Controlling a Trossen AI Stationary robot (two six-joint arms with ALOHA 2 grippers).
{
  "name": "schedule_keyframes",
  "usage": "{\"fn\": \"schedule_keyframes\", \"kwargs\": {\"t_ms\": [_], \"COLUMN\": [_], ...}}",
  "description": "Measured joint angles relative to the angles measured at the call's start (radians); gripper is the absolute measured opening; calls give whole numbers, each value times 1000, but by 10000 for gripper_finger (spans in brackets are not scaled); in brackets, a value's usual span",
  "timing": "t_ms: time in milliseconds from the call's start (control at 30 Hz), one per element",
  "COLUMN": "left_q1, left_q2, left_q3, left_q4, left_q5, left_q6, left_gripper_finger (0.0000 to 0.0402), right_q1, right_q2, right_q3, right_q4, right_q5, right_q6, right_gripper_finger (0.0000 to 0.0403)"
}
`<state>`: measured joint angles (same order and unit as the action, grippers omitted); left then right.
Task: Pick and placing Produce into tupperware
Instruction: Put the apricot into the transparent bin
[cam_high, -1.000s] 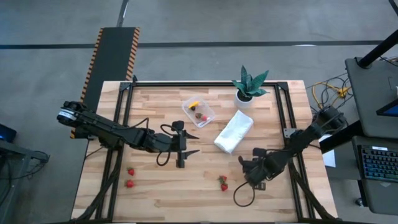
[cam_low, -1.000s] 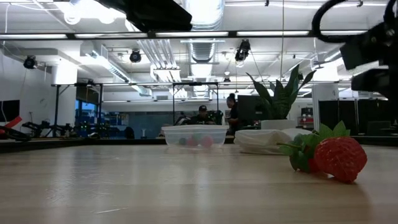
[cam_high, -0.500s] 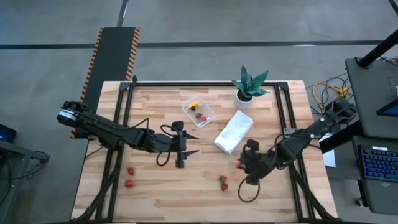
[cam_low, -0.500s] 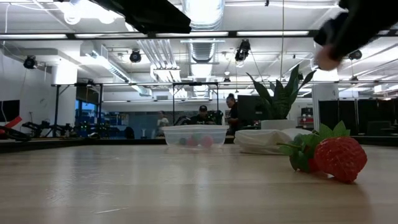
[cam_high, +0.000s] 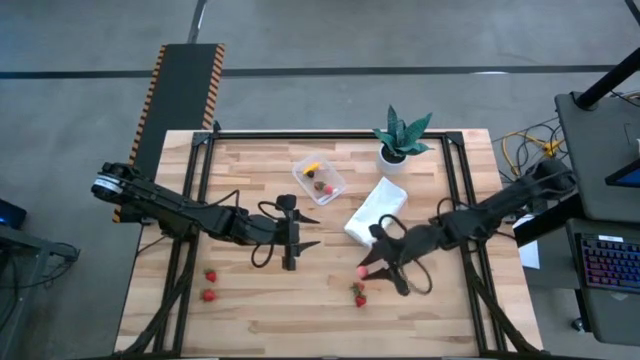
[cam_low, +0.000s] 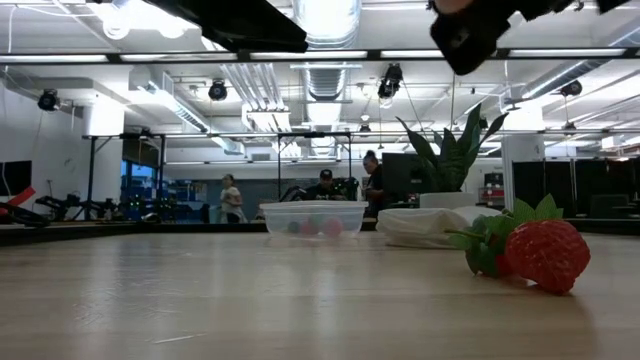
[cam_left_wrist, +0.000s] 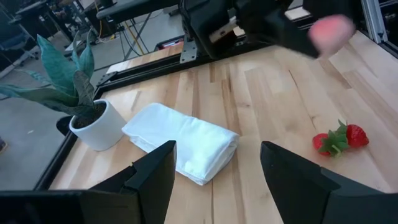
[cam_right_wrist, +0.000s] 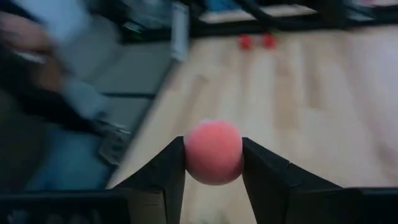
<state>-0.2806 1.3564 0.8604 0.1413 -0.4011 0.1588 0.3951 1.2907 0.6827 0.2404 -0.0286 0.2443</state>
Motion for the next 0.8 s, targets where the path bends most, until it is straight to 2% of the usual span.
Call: {"fn": "schedule_keyframes", "kwargs": {"t_ms": [200, 333, 533, 800], "left_q1": [1, 2, 2, 4], "left_q2": [-2, -3, -3, -3], "left_q3": [0, 0, 0, 0], "left_q4": [0, 0, -1, -2], "left_q5": [0, 0, 0, 0], "left_q6": [14, 15, 15, 33], "left_gripper_finger": [219, 219, 219, 219], "right_q1": [-128, -189, -233, -242], "right_q2": [16, 47, 97, 140], "right_q3": [-91, -122, -123, -103], "right_q4": [351, 531, 584, 588], "right_q5": [-386, -566, -639, -654], "right_q6": [44, 81, 92, 95], "right_gripper_finger": [132, 132, 132, 132]}}
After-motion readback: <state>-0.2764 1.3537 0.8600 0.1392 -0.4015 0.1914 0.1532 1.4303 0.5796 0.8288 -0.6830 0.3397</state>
